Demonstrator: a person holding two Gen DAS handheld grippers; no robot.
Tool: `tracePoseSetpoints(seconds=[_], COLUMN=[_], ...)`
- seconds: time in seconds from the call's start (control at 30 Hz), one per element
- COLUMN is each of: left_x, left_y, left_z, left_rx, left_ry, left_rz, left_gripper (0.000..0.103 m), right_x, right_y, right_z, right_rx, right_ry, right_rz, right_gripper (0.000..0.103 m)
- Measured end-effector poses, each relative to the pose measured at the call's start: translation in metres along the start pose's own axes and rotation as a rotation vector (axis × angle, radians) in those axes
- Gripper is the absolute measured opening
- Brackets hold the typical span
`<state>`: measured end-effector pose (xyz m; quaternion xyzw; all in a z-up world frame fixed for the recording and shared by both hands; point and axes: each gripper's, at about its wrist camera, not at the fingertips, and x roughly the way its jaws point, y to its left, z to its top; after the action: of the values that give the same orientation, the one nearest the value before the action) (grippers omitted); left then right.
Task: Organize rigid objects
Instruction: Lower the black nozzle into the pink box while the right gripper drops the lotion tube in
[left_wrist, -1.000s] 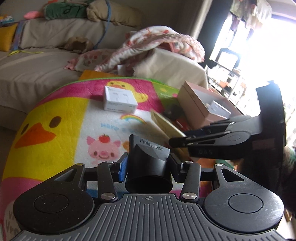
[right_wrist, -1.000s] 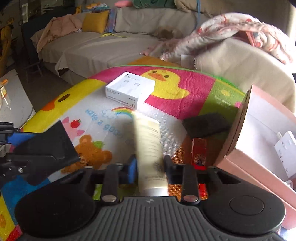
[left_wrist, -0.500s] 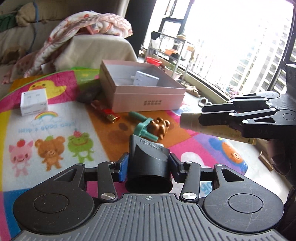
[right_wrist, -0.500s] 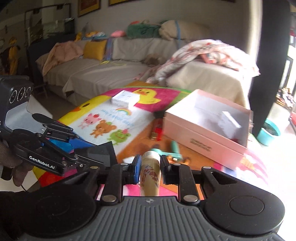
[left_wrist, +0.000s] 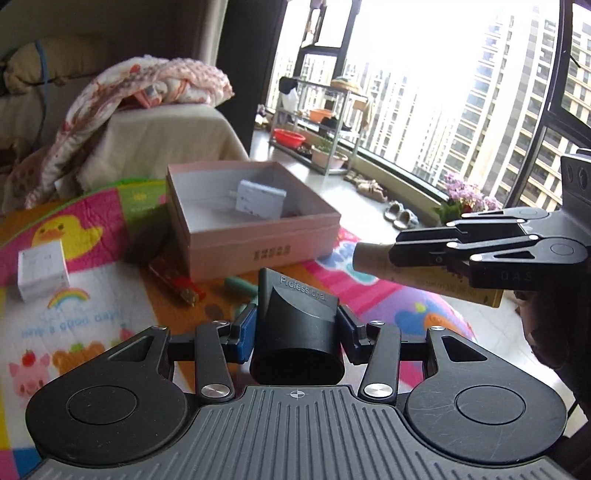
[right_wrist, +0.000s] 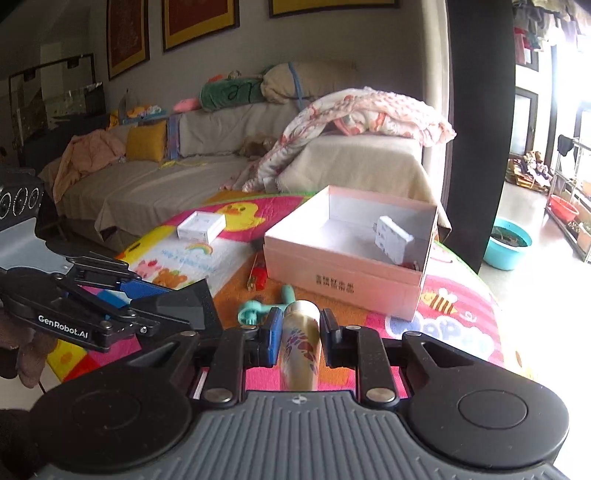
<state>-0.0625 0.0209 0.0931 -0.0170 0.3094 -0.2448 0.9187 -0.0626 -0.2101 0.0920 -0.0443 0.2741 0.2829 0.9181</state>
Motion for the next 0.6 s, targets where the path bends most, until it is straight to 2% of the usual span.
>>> tracePoseSetpoints(seconds=[0.1, 0.2, 0.3, 0.4, 0.43, 0.47, 0.5, 0.53, 0.6], left_x=[0.002, 0.016, 0.039, 0.077, 0.092, 0.106, 0.116, 0.123, 0.120], left_y=[0.009, 0.025, 0.044, 0.064, 0.070, 0.075, 0.080, 0.085, 0.095], left_z=[0.040, 0.081, 0.114, 0.132, 0.133, 0.131, 0.126, 0.121, 0.107], left_rx=[0.015, -0.027, -0.079, -0.139, -0.164, -0.179, -0.191, -0.203, -0.243], left_ry=[-0.119, -0.221, -0.270, -0.250, -0.216, -0.182, -0.159, -0.155, -0.188], left_rz=[0.020, 0.037, 0.036, 0.020, 0.019, 0.010, 0.000, 0.005, 0.027], left_gripper=[0.051, 0.051, 0.051, 0.050, 0.050, 0.050, 0.050, 0.050, 0.050], right_x=[-0.001, 0.008, 0.034, 0.075, 0.089, 0.101, 0.109, 0.111, 0.107], right_y=[-0.003, -0.009, -0.017, -0.036, -0.042, -0.047, -0.051, -0.056, -0.061], right_z=[0.023, 0.058, 0.097, 0.126, 0.131, 0.133, 0.131, 0.126, 0.108], right_rx=[0.005, 0.004, -0.002, 0.008, 0.007, 0.021, 0.041, 0.060, 0.096], right_ry=[-0.071, -0.166, -0.258, -0.280, -0.262, -0.232, -0.211, -0.204, -0.195], right_rz=[-0.015, -0.043, -0.125, -0.135, -0.160, -0.213, -0.255, -0.262, -0.247], right_gripper=[0.021, 0.021, 0.021, 0.024, 0.028, 0.037, 0.041, 0.042, 0.054])
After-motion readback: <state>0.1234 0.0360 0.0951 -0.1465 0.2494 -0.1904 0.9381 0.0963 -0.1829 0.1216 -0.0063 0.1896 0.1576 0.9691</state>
